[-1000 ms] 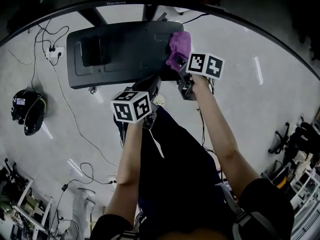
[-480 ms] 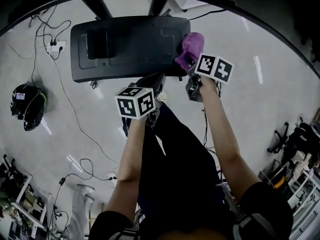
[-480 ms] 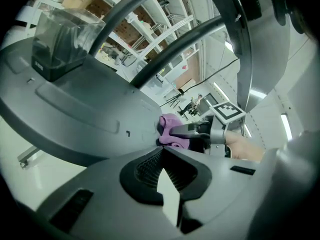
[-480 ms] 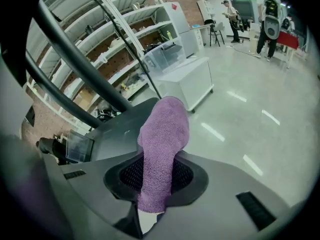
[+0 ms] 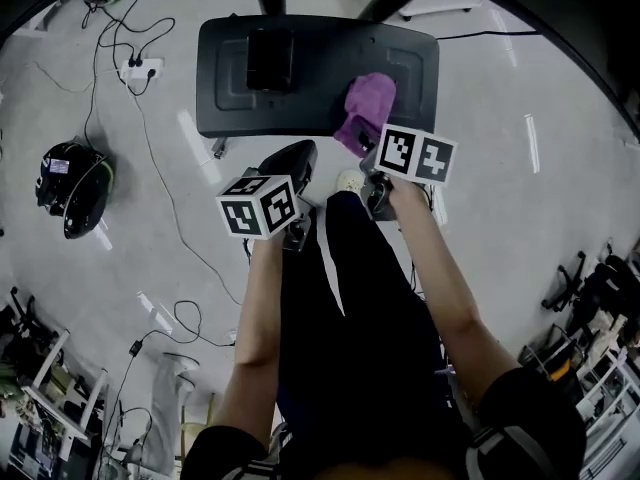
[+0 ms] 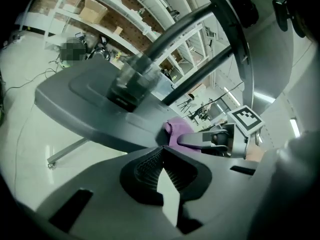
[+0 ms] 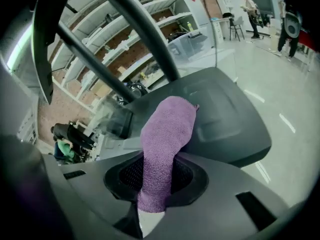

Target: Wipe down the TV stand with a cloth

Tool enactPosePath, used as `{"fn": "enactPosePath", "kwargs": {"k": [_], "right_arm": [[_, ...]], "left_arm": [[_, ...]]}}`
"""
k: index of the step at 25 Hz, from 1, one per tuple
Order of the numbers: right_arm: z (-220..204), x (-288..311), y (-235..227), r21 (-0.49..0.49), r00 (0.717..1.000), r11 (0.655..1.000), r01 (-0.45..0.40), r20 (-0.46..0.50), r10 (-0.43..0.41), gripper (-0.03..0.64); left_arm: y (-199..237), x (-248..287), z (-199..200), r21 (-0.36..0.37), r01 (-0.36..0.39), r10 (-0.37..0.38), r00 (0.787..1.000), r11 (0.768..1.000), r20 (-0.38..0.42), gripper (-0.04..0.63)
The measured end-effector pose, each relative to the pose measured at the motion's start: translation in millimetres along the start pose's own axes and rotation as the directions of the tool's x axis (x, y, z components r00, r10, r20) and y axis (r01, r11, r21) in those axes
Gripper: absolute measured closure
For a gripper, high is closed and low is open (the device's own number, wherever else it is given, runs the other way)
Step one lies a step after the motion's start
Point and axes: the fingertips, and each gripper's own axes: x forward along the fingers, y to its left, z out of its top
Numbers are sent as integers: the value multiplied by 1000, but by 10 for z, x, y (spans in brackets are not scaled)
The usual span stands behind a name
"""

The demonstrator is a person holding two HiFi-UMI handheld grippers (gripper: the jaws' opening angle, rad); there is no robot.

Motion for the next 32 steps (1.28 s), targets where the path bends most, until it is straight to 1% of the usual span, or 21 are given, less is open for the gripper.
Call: {"fn": "enactPosePath", "kwargs": {"k": [4, 9, 13, 17, 21, 25, 29, 32], "right_arm": [[-361, 313, 700, -79, 995, 994, -73, -78, 67, 528], [-762, 589, 1418, -148, 980, 978, -146, -156, 123, 528], [-894, 790, 1842, -215, 970, 957, -193, -190, 153, 528], [-922, 976, 2182, -297, 966, 930, -215, -204, 158, 528], [-905, 1188, 2367, -314, 963, 922, -228, -214, 165, 528], [-919, 1304, 2429, -322, 961, 918, -230, -223, 163, 528], [-925, 1326, 2434, -308, 959, 921, -240, -224, 175, 528], [-927, 1308, 2334, -285, 963, 933, -219, -218, 160, 528]], "left_arm": [[466, -426, 152, -25, -53, 54, 998, 998, 31, 589], [872, -869, 281, -35, -96, 98, 993, 995, 61, 589], [1155, -1137, 345, -40, -133, 136, 987, 990, 82, 588], [1382, -1352, 417, -57, -162, 168, 981, 985, 101, 588], [1518, -1446, 492, -62, -180, 186, 975, 982, 118, 589], [1573, -1465, 490, -66, -192, 198, 974, 979, 109, 589], [1582, -1446, 489, -76, -184, 192, 975, 980, 109, 588], [1574, -1376, 445, -73, -177, 184, 978, 981, 95, 589]]}}
